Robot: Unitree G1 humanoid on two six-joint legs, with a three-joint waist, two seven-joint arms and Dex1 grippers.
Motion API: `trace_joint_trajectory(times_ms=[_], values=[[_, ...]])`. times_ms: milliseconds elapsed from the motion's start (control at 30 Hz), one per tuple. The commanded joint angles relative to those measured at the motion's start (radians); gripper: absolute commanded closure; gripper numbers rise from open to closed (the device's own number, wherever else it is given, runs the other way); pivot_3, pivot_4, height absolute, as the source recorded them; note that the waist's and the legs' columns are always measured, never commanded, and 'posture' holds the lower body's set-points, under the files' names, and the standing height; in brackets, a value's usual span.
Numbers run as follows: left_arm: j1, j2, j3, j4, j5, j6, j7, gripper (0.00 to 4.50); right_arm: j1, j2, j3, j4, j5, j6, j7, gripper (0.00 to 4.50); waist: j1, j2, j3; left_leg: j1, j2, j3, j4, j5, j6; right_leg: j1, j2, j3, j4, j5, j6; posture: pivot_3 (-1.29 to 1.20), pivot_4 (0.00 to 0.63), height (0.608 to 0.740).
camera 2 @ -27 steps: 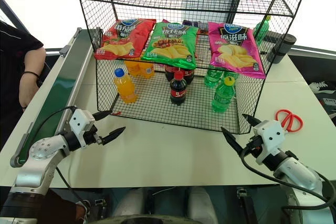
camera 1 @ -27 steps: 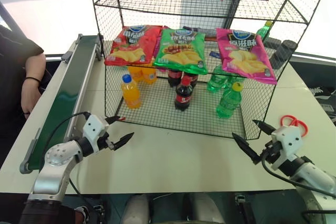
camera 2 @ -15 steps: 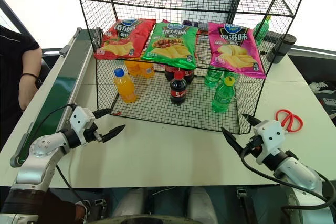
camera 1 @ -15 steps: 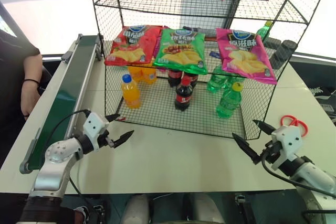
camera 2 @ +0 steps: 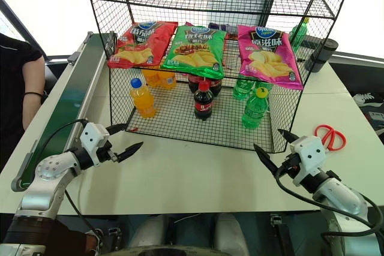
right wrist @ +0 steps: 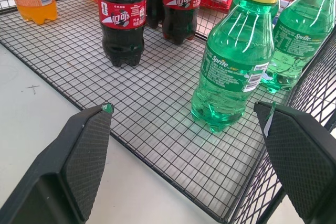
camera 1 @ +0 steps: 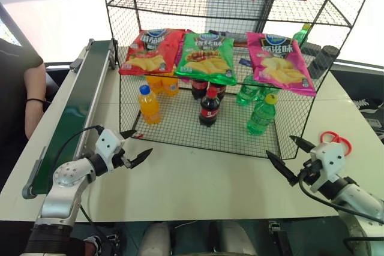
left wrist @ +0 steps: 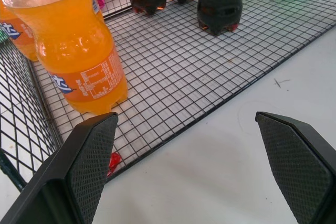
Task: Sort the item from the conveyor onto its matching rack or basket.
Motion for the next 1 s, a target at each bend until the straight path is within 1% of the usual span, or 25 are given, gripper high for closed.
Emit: trace_joint_trajectory(times_ms=[33, 800, 1000], values=[[-0.008, -0.002, 0.007, -0.005, 0.004, -0.024, 0.006, 0.0, -0.012, -0.009, -0.013, -0.014, 0.006, -0.015, 0.004, 0.04, 0.0, 0.0, 0.0, 0.0, 0.0, 0.0, 0.0, 0.0, 0.0, 0.0, 0.0, 0.0, 0.0, 0.0, 0.0, 0.0, 0.15, 0.74], [-0.012, -0.018, -0.001, -0.008, 0.014, -0.018, 0.007, 0.0, -0.007, 0.007, 0.008, -0.02, -0.004, -0.021, 0.001, 0.04, 0.0, 0.0, 0.0, 0.0, 0.0, 0.0, 0.0, 0.0, 0.0, 0.0, 0.0, 0.0, 0.0, 0.001, 0.001, 0.0, 0.15, 0.74], [-0.024, -0.023, 0.002, -0.004, 0.01, -0.011, 0.018, 0.0, -0.031, -0.001, 0.019, -0.015, -0.005, -0.014, -0.002, 0.04, 0.0, 0.0, 0.0, 0.0, 0.0, 0.0, 0.0, 0.0, 0.0, 0.0, 0.0, 0.0, 0.0, 0.001, 0.001, 0.0, 0.15, 0.74]])
